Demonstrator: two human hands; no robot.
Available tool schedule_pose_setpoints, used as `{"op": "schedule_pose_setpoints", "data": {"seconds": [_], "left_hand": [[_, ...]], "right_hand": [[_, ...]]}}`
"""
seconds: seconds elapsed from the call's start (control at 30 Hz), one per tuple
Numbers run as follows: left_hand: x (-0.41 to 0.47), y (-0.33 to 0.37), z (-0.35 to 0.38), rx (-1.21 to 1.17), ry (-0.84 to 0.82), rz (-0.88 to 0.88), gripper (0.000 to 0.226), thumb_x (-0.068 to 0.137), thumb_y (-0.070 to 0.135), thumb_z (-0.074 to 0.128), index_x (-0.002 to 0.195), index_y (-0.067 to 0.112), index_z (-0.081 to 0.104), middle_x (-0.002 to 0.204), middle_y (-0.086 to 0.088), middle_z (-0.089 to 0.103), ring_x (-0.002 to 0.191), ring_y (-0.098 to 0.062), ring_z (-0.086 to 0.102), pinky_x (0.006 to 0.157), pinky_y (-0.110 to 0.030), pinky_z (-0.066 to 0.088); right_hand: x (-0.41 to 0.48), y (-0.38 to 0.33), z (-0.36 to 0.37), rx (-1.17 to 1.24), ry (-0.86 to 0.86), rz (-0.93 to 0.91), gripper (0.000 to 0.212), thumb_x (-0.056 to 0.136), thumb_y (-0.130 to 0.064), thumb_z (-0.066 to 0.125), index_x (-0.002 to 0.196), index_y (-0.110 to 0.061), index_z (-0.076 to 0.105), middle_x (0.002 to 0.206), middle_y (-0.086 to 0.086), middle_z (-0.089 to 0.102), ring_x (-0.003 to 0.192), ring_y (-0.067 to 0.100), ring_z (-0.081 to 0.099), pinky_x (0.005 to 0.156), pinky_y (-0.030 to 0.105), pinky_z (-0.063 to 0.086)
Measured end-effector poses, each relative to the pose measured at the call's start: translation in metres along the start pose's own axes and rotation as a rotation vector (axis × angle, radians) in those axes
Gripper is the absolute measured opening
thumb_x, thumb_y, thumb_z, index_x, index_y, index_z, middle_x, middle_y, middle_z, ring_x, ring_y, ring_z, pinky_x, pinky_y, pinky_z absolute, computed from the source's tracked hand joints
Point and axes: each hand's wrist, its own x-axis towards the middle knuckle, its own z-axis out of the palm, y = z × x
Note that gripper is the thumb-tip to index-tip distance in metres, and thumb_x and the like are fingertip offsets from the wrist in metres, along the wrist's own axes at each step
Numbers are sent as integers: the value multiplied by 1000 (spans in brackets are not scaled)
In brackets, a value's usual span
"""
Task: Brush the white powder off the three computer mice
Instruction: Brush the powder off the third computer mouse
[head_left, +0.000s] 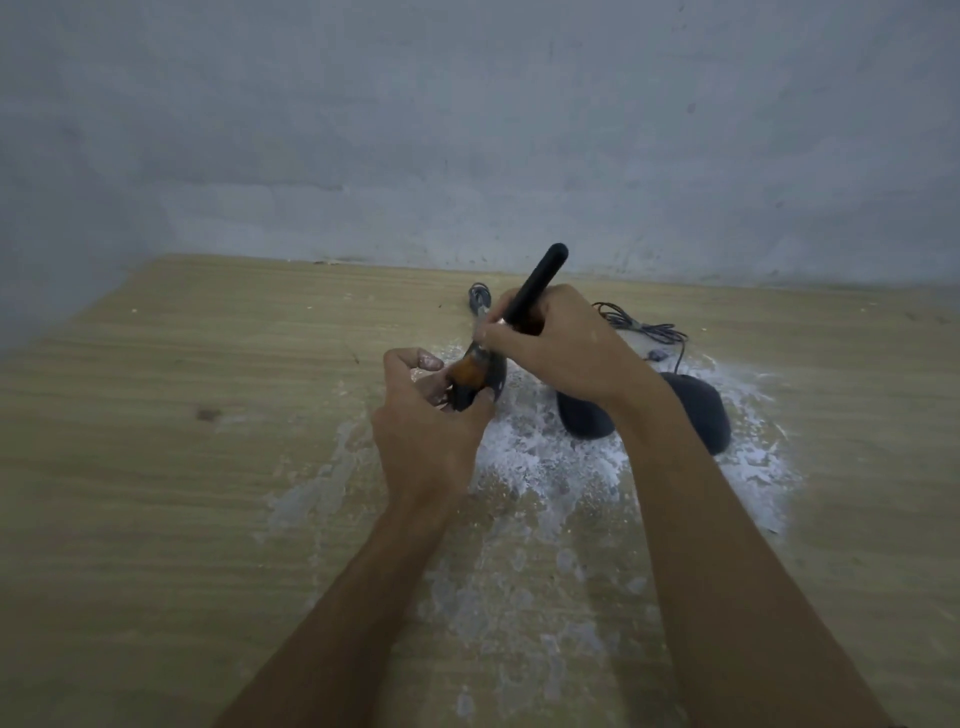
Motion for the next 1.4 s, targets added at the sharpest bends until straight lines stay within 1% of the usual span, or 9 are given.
{"op": "schedule_pose_setpoints", "data": {"seconds": [0.2,0.43,0.6,0.7,0.8,0.93,1.1,1.2,1.4], "left_hand": [[-1,3,-1,-28,6,-15,60,69,23,89,106,28,42,75,17,72,65,5,69,56,-11,52],[0,4,-3,-83,-10,-41,60,69,19,89,109,26,44,82,14,75,69,2,72,59,-14,56],[1,8,-2,-242,12,-202,52,73,14,86,106,28,49,88,8,74,69,4,71,55,-9,51],[4,9,-2,-313,7,-325,47,73,19,87,106,33,55,94,4,74,74,3,71,57,-12,53],[5,8,-2,-359,-20,-424,42,74,22,87,104,37,63,103,-1,75,91,-12,73,76,-33,61],[7,6,-3,-394,-36,-486,26,82,19,81,101,31,69,105,2,74,96,-14,72,82,-34,60],[9,12,0,-467,22,-597,16,96,15,61,90,25,71,81,9,75,78,-6,73,60,-16,56],[11,14,-1,-495,29,-630,28,97,11,52,83,26,71,66,15,74,70,-4,73,58,-17,57],[10,15,0,-470,56,-638,31,98,7,48,85,24,71,84,4,73,81,-11,72,59,-19,58]], "right_hand": [[-1,-8,7,-56,-185,-10,11,94,-21,70,89,-13,76,72,-5,72,69,2,67,59,17,52],[-4,-6,1,-6,-233,-32,11,94,-18,71,89,-12,77,68,-13,73,67,-2,68,60,10,49],[1,10,-20,83,257,66,13,97,-27,67,88,-22,76,66,-2,63,57,8,52,55,28,46],[-1,17,-20,37,176,97,15,97,-30,67,85,-27,76,71,2,68,64,11,59,61,38,51],[-3,19,-12,31,-67,113,16,94,-28,68,85,-19,77,64,-4,60,62,14,55,62,33,46],[5,21,-6,70,149,75,19,98,-28,66,92,-13,77,52,-19,54,50,-2,48,52,10,36],[-1,18,-4,34,-83,55,14,96,-22,67,87,-18,77,55,-18,62,54,-3,54,54,10,40],[2,16,-2,100,67,34,14,97,-24,68,91,-16,78,71,-8,69,60,-3,56,61,14,44],[-2,14,0,26,-118,44,15,96,-23,70,89,-12,78,52,-20,61,48,-6,52,49,7,37]]}}
